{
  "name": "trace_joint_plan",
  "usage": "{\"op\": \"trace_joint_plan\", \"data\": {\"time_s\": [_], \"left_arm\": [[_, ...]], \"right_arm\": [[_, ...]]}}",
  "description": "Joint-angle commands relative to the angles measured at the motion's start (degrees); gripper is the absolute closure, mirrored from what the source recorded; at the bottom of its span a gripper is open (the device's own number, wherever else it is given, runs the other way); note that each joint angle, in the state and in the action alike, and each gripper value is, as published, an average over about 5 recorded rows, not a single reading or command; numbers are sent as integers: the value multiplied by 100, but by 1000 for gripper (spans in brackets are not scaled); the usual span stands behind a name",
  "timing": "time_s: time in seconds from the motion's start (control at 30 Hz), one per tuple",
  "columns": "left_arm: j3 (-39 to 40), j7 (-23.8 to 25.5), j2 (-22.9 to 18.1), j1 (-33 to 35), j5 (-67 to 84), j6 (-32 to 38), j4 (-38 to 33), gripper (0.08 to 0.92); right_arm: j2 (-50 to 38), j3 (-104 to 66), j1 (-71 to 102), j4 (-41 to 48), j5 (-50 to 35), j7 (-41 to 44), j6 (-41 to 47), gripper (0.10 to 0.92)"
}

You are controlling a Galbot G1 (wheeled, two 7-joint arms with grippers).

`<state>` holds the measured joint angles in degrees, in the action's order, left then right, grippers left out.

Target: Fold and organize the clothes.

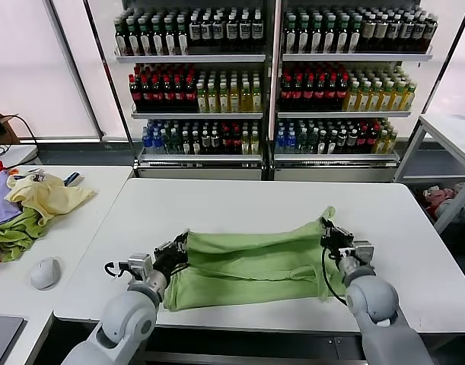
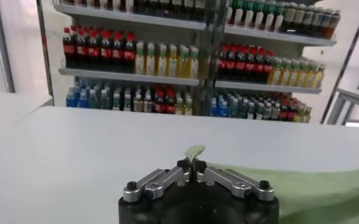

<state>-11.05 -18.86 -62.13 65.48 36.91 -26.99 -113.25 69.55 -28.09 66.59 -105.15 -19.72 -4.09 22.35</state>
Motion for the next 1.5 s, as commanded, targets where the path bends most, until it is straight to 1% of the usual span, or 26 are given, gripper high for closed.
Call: {"op": "trace_joint_plan", "data": {"time_s": [0.03,0.1,0.17,0.23,0.37,0.53,0.63,0.73,0.83,0.93,1.0,1.1,1.33,1.5], "left_arm": [[-34,5,47,720,-620,-230,-384,899],[-10,13,21,756,-835,-270,-365,899],[8,14,-23,770,-1019,-309,-328,893],[16,4,-76,786,-1172,-313,-292,872],[-15,-61,-173,911,-1399,-249,-341,765],[-127,-252,-362,1281,-1693,-23,-677,627],[-175,-419,-632,1516,-1930,140,-865,541],[-166,-573,-954,1681,-2162,218,-904,454],[-106,-684,-1207,1738,-2352,245,-776,367],[-54,-795,-1402,1632,-2512,268,-485,281],[-49,-874,-1519,1498,-2574,272,-254,227],[-69,-967,-1696,1281,-2574,274,31,185],[-109,-1119,-1973,952,-2583,277,541,177],[-68,-1175,-2093,985,-2753,165,674,177]], "right_arm": [[33,-304,974,-665,255,-45,118,909],[63,-256,974,-579,372,-77,239,904],[100,-194,951,-486,465,-89,319,878],[140,-147,935,-449,512,-100,317,827],[177,-140,1007,-570,549,-142,222,715],[119,-290,1335,-993,623,-158,8,585],[98,-384,1551,-1233,666,-160,-78,499],[91,-446,1724,-1411,708,-157,-136,412],[103,-485,1830,-1489,734,-162,-183,325],[110,-517,1927,-1536,733,-167,-220,247],[109,-537,1987,-1559,728,-166,-249,217],[106,-557,2046,-1574,717,-165,-288,204],[102,-554,2062,-1551,689,-166,-343,203],[92,-553,2012,-1521,650,-175,-360,203]]}}
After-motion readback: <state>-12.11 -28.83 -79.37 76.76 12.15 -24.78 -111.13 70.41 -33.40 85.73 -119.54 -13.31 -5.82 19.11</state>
